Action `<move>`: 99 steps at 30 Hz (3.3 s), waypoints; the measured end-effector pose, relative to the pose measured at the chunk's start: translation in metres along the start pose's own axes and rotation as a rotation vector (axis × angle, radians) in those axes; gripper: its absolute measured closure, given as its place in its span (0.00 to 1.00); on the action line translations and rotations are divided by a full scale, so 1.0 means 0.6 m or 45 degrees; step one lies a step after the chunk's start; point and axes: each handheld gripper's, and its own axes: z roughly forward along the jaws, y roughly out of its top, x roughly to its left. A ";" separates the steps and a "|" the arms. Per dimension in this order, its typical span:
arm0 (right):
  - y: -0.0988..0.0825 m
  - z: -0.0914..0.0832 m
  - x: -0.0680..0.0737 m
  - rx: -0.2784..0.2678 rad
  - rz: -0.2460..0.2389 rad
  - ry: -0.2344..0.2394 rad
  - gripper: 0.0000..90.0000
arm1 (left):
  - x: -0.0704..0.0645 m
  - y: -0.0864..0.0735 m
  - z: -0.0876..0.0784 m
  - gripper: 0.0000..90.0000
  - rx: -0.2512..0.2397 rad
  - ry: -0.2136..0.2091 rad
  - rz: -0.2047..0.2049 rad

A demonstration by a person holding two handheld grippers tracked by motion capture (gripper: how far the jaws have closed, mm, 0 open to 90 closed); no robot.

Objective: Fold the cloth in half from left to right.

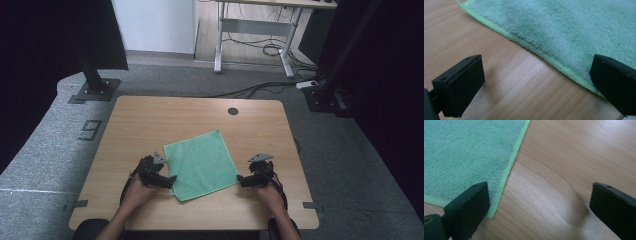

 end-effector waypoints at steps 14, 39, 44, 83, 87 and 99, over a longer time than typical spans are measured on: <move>-0.010 0.006 -0.009 -0.041 0.054 0.035 0.00 | 0.073 0.042 -0.011 0.06 -0.105 0.013 -0.108; -0.016 0.006 -0.011 -0.084 0.039 0.051 0.00 | 0.150 0.075 0.055 0.15 -0.092 0.079 -0.235; -0.016 0.006 -0.011 -0.085 0.040 0.051 0.00 | 0.149 0.068 0.067 0.15 -0.100 0.096 -0.227; 0.037 -0.012 0.066 -0.097 -0.111 0.287 0.09 | 0.147 0.066 0.068 0.13 -0.105 0.115 -0.231; 0.047 -0.006 0.085 -0.104 -0.137 0.345 0.10 | 0.147 0.066 0.068 0.13 -0.105 0.115 -0.230; 0.076 0.016 0.161 -0.086 -0.238 0.477 0.16 | 0.147 0.066 0.068 0.13 -0.103 0.117 -0.228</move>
